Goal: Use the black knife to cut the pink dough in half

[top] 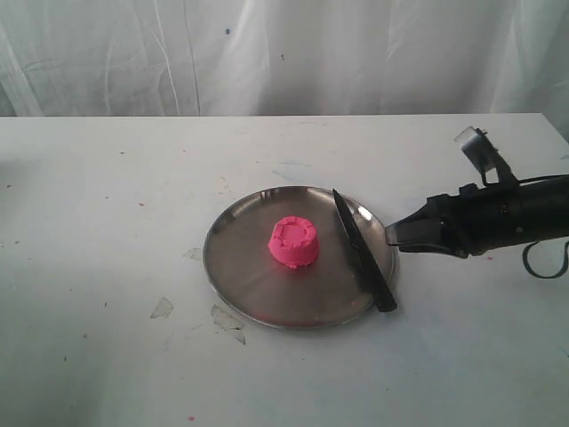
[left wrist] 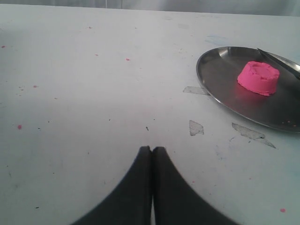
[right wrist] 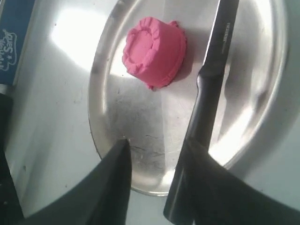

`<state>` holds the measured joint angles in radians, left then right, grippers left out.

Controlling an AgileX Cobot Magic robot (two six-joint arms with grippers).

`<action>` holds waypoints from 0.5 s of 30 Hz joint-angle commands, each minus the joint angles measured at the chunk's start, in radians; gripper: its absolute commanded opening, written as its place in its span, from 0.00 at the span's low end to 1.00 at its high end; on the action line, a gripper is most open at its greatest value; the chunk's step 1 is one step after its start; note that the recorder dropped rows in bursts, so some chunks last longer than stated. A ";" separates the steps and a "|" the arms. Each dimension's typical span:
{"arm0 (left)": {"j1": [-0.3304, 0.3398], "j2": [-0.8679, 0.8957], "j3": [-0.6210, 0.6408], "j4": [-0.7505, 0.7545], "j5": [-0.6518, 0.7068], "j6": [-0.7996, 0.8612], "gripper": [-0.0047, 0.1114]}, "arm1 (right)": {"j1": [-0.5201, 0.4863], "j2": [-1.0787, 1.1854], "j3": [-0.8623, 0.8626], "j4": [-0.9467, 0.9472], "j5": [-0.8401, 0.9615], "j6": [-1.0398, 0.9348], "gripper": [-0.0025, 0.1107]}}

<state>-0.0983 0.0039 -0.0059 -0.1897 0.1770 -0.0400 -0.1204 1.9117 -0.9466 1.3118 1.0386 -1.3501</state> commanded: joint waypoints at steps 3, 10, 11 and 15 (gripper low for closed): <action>-0.003 -0.004 0.006 -0.003 0.000 -0.006 0.04 | 0.012 0.044 -0.071 -0.049 -0.011 0.015 0.33; -0.003 -0.004 0.006 -0.003 0.000 -0.006 0.04 | 0.012 0.106 -0.154 -0.090 0.018 0.057 0.33; -0.003 -0.004 0.006 -0.003 0.000 -0.006 0.04 | 0.014 0.115 -0.162 -0.104 0.018 0.062 0.33; -0.003 -0.004 0.006 -0.003 0.000 -0.006 0.04 | 0.028 0.144 -0.196 -0.138 0.040 0.073 0.33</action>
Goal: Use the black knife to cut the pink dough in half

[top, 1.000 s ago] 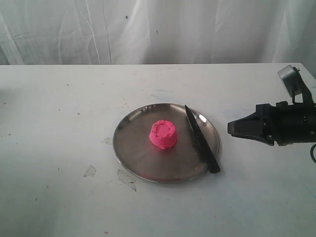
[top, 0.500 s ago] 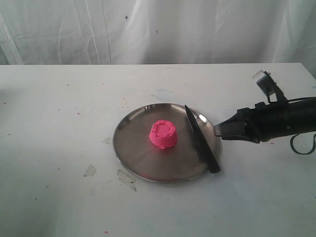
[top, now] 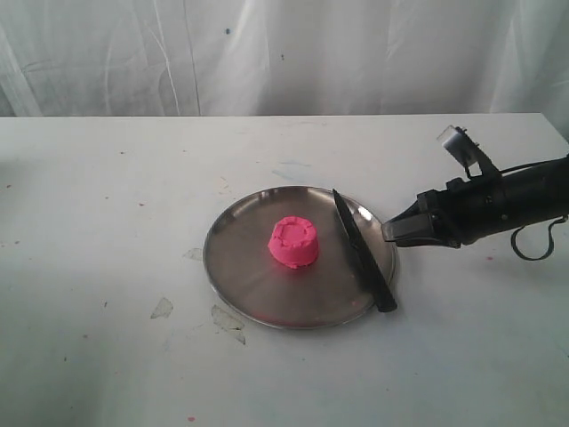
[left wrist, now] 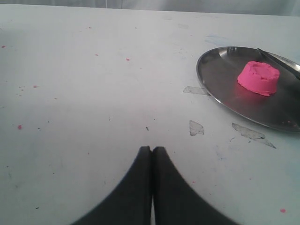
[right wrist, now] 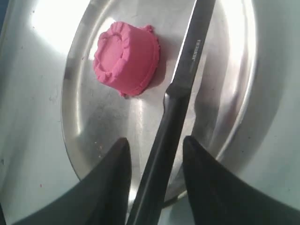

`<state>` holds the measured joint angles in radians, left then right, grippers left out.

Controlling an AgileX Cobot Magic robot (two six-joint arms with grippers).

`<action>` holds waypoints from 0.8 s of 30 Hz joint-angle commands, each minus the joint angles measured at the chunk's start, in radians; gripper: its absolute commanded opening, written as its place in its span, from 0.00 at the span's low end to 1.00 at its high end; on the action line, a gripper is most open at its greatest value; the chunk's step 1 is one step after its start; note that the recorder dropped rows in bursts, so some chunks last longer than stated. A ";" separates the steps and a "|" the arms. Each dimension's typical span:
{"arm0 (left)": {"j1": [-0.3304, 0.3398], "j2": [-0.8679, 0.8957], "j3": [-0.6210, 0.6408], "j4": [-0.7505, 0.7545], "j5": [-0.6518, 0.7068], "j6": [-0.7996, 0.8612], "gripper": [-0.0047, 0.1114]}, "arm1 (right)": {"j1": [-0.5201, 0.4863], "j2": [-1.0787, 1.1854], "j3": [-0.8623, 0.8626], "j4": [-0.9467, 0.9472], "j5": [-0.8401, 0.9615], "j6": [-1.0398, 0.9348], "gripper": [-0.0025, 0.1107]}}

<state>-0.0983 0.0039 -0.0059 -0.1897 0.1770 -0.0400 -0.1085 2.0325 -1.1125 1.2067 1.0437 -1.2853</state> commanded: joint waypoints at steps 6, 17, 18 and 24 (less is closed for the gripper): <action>-0.003 -0.004 0.006 -0.003 0.000 -0.006 0.04 | 0.049 0.064 -0.065 -0.060 0.053 0.008 0.39; -0.003 -0.004 0.006 -0.003 0.000 -0.006 0.04 | 0.079 0.092 -0.126 -0.138 -0.002 0.078 0.41; -0.003 -0.004 0.006 -0.003 0.000 -0.006 0.04 | 0.079 0.094 -0.128 -0.143 -0.002 0.080 0.41; -0.003 -0.004 0.006 -0.003 0.000 -0.006 0.04 | 0.087 0.107 -0.135 -0.151 0.006 0.089 0.41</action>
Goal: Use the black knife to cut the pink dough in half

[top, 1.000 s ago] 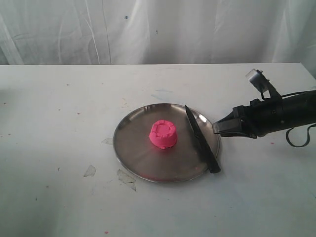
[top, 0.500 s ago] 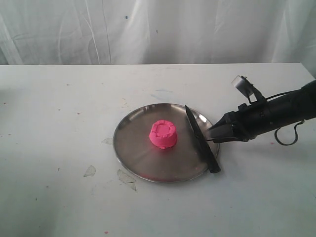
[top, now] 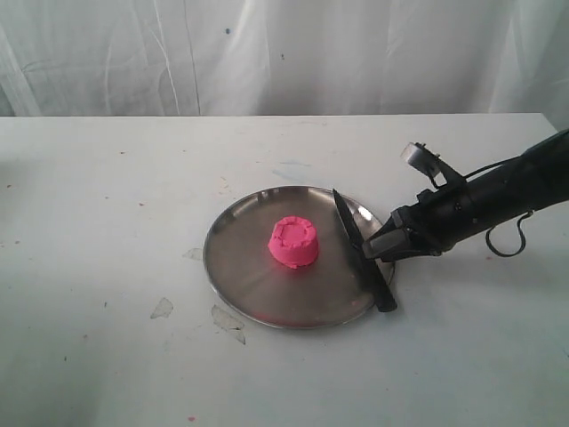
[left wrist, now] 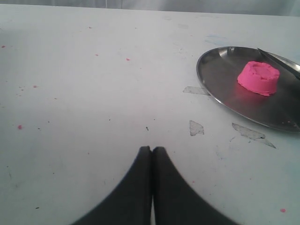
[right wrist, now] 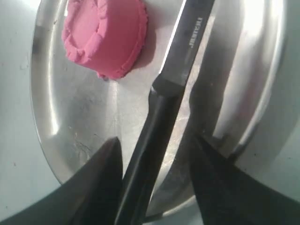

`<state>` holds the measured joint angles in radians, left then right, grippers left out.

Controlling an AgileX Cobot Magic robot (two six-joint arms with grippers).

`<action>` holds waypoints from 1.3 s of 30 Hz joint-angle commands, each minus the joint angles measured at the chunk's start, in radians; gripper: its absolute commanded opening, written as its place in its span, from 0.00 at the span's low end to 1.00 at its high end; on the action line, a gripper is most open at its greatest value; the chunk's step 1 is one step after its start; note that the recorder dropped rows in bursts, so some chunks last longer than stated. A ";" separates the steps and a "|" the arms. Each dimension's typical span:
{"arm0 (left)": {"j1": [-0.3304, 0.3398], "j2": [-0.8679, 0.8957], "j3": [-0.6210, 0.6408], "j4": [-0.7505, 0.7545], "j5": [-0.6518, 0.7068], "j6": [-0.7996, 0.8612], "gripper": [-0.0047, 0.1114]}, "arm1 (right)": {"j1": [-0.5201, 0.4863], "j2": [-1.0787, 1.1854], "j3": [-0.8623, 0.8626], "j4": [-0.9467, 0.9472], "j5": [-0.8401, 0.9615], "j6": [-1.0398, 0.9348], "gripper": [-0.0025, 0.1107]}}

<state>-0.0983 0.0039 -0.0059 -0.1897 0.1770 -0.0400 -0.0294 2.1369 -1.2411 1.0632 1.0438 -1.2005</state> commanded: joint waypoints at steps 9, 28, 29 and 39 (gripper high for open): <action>-0.003 -0.004 0.006 -0.003 0.000 -0.006 0.04 | 0.075 0.003 -0.007 -0.105 -0.056 0.079 0.41; -0.003 -0.004 0.006 -0.003 0.000 -0.006 0.04 | 0.088 0.003 -0.007 -0.167 -0.083 0.169 0.24; -0.003 -0.004 0.006 -0.003 0.000 -0.006 0.04 | 0.088 0.003 -0.007 -0.167 -0.083 0.169 0.23; -0.003 -0.004 0.006 -0.003 0.000 -0.006 0.04 | 0.088 -0.012 -0.007 -0.077 -0.103 0.159 0.18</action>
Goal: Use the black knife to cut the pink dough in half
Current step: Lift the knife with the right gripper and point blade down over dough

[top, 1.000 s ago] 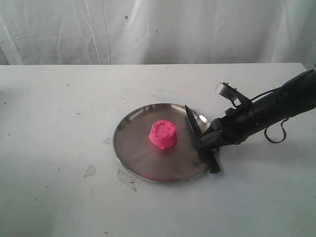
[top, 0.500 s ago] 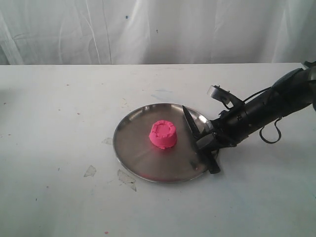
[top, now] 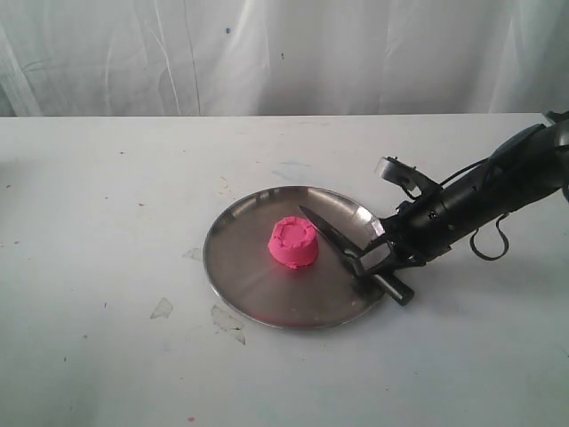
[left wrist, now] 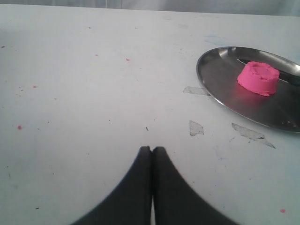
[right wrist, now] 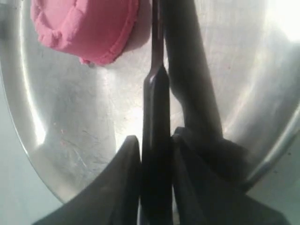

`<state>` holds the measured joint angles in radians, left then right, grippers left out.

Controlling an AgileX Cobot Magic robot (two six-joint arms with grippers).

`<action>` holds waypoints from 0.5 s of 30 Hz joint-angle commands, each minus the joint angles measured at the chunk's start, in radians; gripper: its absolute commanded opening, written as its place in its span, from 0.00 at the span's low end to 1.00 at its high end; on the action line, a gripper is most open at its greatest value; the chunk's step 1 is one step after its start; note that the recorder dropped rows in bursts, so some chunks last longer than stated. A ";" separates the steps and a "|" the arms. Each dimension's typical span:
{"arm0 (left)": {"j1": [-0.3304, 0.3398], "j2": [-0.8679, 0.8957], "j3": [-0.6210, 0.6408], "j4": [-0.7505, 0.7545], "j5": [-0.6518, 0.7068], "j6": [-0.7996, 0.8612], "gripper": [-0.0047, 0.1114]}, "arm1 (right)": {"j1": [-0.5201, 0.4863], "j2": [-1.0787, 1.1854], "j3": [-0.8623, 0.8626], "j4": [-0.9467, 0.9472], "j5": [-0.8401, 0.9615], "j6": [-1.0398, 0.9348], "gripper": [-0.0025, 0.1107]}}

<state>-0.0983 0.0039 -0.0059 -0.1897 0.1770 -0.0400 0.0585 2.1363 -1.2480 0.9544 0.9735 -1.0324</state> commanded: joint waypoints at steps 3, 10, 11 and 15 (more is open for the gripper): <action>-0.003 -0.004 0.006 -0.003 0.000 -0.006 0.04 | 0.000 -0.031 0.000 0.043 -0.054 -0.022 0.09; -0.003 -0.004 0.006 -0.003 0.000 -0.006 0.04 | 0.000 -0.182 0.000 0.020 -0.097 -0.059 0.02; -0.003 -0.004 0.006 -0.003 0.000 -0.006 0.04 | 0.002 -0.226 0.000 -0.015 -0.097 -0.033 0.02; -0.003 -0.004 0.006 -0.003 0.000 -0.006 0.04 | 0.059 -0.367 0.000 -0.264 -0.122 0.124 0.02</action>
<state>-0.0983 0.0039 -0.0059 -0.1897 0.1770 -0.0400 0.0839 1.8368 -1.2480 0.8169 0.8678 -0.9957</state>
